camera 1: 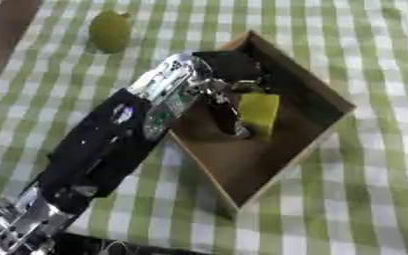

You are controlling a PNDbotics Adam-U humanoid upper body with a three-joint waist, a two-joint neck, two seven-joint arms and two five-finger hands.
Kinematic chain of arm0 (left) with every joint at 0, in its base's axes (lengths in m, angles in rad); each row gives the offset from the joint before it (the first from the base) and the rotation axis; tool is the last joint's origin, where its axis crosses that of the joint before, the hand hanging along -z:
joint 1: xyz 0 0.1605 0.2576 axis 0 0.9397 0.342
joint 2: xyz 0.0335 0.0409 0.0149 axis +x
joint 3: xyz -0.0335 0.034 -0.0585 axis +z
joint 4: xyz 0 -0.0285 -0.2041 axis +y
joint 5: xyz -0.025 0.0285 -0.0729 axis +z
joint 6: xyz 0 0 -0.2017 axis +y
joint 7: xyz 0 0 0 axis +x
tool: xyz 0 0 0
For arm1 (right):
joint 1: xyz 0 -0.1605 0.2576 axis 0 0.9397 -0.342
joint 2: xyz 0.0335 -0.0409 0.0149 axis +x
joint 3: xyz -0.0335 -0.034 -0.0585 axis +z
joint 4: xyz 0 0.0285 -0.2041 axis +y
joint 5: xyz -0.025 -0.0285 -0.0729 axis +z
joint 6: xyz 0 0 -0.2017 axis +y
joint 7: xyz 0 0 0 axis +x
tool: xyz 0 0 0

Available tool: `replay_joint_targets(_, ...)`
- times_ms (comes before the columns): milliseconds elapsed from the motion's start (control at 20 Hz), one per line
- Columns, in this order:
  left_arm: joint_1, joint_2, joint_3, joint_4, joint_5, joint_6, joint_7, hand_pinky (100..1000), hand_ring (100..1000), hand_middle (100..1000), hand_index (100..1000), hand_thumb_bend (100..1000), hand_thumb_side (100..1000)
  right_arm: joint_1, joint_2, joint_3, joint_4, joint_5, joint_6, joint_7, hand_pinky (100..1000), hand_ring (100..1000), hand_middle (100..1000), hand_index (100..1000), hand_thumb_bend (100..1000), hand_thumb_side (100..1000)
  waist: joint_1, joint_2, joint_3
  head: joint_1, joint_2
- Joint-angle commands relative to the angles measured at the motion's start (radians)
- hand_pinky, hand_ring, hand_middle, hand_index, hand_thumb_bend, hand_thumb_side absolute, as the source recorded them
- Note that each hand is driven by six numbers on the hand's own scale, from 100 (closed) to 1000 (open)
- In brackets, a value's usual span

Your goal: Pick up objects on the table and place them in the box.

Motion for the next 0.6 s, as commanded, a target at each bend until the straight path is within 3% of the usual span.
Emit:
replay_joint_targets(50,-0.015,0.009,0.023,-0.018,-0.063,0.035,0.030,963,941,933,974,789,563,-0.008,-0.025,-0.010,-0.015,0.002,0.002,-0.005,894,621,571,823,100,470,-0.003,-0.022,0.002,0.001,-0.006)
replay_joint_targets(500,-0.014,0.038,0.055,-0.131,-0.019,0.084,0.059,945,930,905,959,672,522,-0.002,-0.034,-0.013,-0.015,0.009,-0.001,-0.016,892,615,571,822,100,470,-0.008,-0.022,0.013,0.000,-0.010)
replay_joint_targets(600,-0.012,0.054,0.065,-0.181,0.021,0.096,0.047,933,920,884,951,587,520,-0.002,-0.036,-0.014,-0.015,0.011,-0.002,-0.020,891,612,572,822,100,470,-0.009,-0.023,0.015,-0.001,-0.011)
